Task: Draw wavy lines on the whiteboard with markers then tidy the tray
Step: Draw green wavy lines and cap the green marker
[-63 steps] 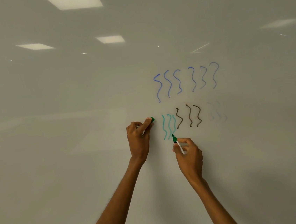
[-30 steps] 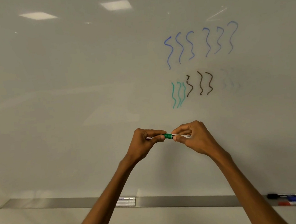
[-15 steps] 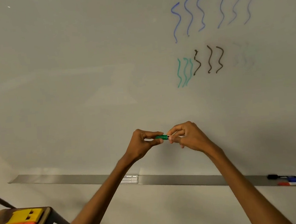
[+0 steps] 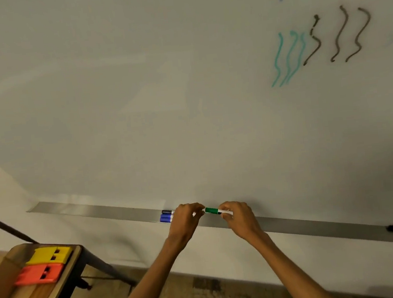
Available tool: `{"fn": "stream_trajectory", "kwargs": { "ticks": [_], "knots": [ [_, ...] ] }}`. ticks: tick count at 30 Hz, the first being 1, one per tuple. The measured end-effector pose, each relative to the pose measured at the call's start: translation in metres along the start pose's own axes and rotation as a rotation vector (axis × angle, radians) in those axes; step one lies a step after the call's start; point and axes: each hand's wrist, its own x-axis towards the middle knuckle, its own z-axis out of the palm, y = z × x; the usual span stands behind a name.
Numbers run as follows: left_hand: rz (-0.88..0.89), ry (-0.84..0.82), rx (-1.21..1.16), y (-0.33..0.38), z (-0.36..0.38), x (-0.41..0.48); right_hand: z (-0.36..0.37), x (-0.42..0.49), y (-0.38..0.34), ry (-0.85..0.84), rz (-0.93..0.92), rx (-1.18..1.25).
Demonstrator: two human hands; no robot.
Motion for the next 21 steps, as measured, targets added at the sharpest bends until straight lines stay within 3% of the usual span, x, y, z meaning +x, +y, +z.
{"fn": "stream_trajectory", "kwargs": {
  "ticks": [6,9,12,21],
  "knots": [
    [-0.052,0.089,0.22,-0.05,0.022,-0.008,0.063,0.015,0.026,0.016,0.058,-0.05],
    [0.002,0.109,0.253,-0.07,0.04,-0.005,0.088,0.022,0.033,0.027,0.081,-0.072],
    [0.07,0.037,0.298,-0.087,0.064,-0.008,0.105,0.027,0.038,0.052,0.099,-0.085],
    [0.034,-0.221,0.396,-0.121,0.102,-0.012,0.133,0.033,0.044,0.048,0.149,-0.136]
  ]
}}
